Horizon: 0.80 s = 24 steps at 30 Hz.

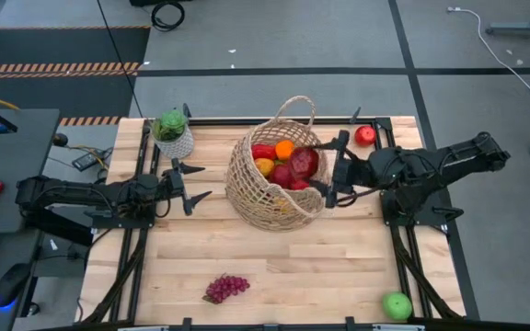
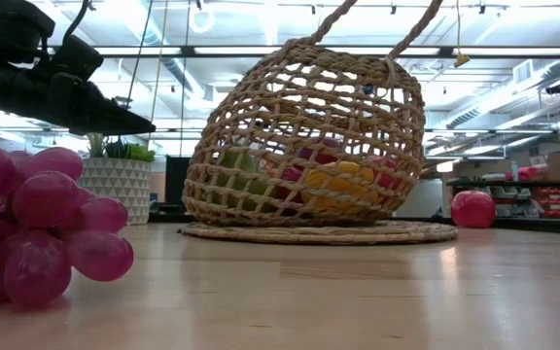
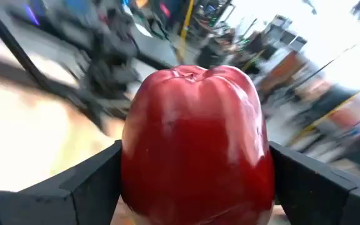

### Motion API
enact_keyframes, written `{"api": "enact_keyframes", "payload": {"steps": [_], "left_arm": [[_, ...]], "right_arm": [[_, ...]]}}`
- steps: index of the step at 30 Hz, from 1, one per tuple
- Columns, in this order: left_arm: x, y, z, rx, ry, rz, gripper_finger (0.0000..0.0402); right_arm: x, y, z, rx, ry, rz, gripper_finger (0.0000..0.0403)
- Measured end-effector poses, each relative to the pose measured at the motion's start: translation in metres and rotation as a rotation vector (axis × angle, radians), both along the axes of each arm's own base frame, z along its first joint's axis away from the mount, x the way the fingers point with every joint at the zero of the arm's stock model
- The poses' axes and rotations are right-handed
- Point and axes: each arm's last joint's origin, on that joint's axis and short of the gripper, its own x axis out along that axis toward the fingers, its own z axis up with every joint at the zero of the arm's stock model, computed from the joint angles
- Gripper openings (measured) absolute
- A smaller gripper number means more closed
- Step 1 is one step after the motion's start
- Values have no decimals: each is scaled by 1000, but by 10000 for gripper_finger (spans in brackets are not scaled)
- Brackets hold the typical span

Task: Build produce basket
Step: Put the red malay apple into the brown basket

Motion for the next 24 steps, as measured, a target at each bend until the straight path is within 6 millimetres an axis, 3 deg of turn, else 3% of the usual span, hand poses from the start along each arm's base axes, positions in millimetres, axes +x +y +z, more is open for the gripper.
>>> {"api": "enact_keyframes", "payload": {"steps": [9,19,24], "left_arm": [[0,0,0,0,0,0,390],[0,0,0,0,0,0,390],[0,0,0,0,0,0,390]], "right_arm": [[8,-13,-2,-680,259,-7,362],[39,-27,-26,-966,501,13,371],[53,-31,-38,-1007,560,21,372]]}}
